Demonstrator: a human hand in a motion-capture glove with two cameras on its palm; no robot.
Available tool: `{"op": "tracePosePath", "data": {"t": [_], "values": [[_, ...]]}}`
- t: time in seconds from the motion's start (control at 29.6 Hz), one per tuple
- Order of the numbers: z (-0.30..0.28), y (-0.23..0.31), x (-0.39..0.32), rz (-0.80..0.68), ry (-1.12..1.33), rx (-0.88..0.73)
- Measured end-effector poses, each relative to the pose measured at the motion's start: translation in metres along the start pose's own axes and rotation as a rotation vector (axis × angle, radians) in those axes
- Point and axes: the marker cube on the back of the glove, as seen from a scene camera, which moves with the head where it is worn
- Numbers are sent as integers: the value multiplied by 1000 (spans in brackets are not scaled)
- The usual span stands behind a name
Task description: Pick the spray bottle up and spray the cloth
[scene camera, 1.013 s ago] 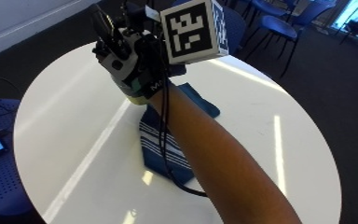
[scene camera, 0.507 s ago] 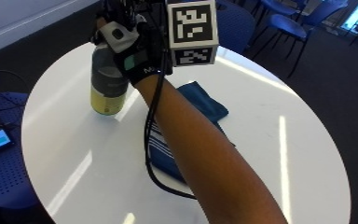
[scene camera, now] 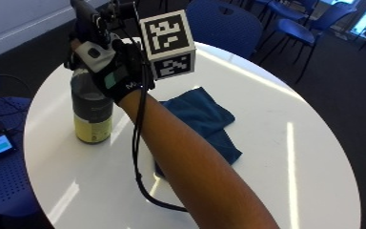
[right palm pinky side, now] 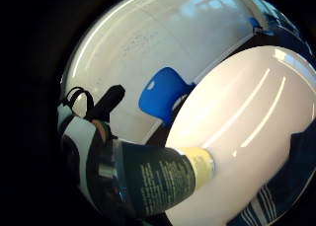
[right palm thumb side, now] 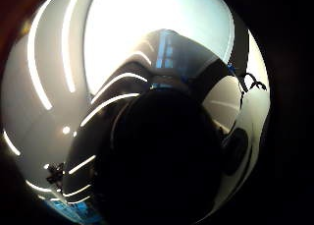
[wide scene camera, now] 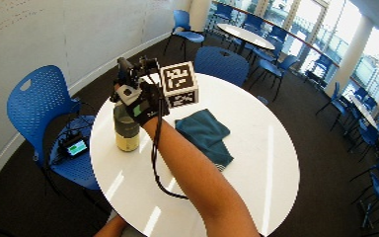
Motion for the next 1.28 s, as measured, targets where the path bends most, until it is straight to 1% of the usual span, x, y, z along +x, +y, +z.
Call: {"op": "tracePosePath", "data": {"t": [0.17, 0.57, 1.05, 1.28], "values": [[0, -1, -1, -8, 5, -6], [-5, -12, 5, 29, -21, 23], [-23, -26, -7, 25, 20, 31], [-21, -27, -16, 11, 33, 28]]}}
